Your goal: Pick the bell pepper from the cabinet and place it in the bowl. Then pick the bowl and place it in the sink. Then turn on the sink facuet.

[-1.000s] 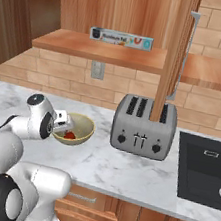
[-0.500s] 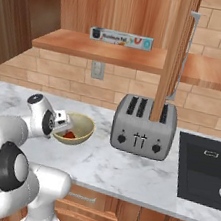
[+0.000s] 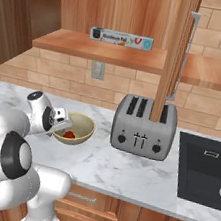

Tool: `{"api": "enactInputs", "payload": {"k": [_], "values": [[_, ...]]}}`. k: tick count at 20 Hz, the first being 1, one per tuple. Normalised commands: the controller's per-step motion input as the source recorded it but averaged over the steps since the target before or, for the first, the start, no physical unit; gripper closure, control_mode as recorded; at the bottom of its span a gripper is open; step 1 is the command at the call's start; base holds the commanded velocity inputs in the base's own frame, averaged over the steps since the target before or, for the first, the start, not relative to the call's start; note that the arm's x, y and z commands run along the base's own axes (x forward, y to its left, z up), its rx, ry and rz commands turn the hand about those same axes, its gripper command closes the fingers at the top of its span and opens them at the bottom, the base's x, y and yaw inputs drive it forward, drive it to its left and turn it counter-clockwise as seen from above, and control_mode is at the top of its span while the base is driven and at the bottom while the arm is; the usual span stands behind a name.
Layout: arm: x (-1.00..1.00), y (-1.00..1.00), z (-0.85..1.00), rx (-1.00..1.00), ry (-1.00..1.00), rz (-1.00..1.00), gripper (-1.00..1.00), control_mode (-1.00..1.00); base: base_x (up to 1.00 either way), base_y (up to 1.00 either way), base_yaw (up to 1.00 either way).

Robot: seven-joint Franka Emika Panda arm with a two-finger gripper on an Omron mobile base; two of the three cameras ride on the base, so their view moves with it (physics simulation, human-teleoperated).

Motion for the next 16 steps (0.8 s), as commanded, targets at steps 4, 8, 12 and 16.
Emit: {"api": "enactInputs", "payload": {"k": [4,8,12,16], "values": [[0.00,-0.24,-0.24,0.00,0.00,0.00,1.00,-1.00,0.00,0.00,0.00],[-0.05,-0.26,-0.15,0.00,0.00,0.00,1.00,-1.00,0.00,0.00,0.00],[-0.31,0.00,-0.01,0.00,0.00,-0.02,1.00,-1.00,0.00,0.00,0.00],[-0.39,0.00,0.13,-0.04,-0.01,0.03,1.00,-1.00,0.00,0.00,0.00]]}}
